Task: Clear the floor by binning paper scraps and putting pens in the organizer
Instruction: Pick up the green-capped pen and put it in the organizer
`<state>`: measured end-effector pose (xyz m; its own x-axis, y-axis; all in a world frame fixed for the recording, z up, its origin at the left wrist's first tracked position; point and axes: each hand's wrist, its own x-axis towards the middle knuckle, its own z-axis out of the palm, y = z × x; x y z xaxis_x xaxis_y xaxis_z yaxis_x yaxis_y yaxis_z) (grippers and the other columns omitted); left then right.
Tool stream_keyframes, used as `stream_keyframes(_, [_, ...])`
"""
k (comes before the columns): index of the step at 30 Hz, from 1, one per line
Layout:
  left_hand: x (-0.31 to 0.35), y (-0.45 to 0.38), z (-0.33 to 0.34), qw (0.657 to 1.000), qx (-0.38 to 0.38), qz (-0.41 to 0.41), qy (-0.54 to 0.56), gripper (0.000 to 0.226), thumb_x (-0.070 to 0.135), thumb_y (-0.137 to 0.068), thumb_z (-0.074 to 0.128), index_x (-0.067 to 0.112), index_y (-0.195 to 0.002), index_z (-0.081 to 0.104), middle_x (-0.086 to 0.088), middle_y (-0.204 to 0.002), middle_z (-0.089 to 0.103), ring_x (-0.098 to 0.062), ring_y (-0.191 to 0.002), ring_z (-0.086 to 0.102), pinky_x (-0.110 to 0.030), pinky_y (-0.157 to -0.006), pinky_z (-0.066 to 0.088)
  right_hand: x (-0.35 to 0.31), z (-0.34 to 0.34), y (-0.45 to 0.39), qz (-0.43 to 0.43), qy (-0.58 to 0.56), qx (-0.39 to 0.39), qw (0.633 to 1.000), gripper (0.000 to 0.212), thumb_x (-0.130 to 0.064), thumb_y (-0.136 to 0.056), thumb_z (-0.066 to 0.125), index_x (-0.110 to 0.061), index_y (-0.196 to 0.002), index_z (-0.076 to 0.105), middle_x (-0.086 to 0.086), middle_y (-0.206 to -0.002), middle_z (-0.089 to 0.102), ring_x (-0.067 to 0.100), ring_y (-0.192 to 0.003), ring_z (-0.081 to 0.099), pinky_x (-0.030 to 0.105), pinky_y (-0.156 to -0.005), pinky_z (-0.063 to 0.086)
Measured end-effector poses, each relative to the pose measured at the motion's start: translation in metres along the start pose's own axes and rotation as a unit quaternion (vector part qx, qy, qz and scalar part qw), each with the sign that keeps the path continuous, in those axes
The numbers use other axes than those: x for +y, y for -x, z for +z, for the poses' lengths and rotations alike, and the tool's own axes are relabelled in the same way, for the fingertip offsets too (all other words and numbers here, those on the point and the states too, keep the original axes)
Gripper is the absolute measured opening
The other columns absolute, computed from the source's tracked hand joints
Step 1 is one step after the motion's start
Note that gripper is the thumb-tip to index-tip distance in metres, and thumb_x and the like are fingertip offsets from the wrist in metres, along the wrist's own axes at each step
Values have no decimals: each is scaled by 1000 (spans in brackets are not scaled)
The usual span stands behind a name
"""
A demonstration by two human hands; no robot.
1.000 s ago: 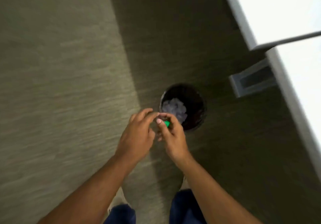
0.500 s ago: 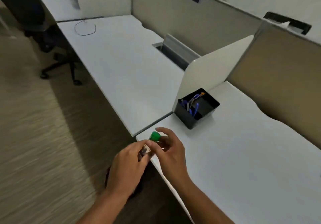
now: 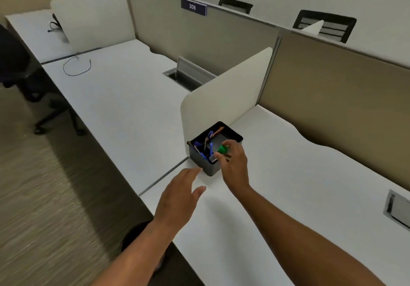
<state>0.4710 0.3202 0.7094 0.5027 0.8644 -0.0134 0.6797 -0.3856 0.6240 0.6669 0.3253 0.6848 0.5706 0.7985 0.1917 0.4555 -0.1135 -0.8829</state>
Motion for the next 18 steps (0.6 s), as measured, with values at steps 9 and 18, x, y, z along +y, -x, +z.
stream_keyframes(9, [-2, -3, -7, 999, 9, 23, -29, 48, 48, -99, 55, 37, -145, 45, 18, -139, 53, -4, -128, 53, -29, -105, 51, 46, 16, -37, -25, 87, -79, 993, 33, -8, -90, 76, -17, -120, 65, 4, -122, 55, 17, -108, 61, 9, -82, 50])
stream_keyframes(18, [-3, -8, -5, 999, 13, 24, -23, 44, 45, -100, 55, 38, -143, 48, 21, -137, 52, -4, -125, 53, -25, -104, 50, 67, -5, -77, 17, 0, 65, 998, 31, -12, -90, 75, -21, -117, 64, 1, -117, 55, 16, -101, 64, 38, -90, 61])
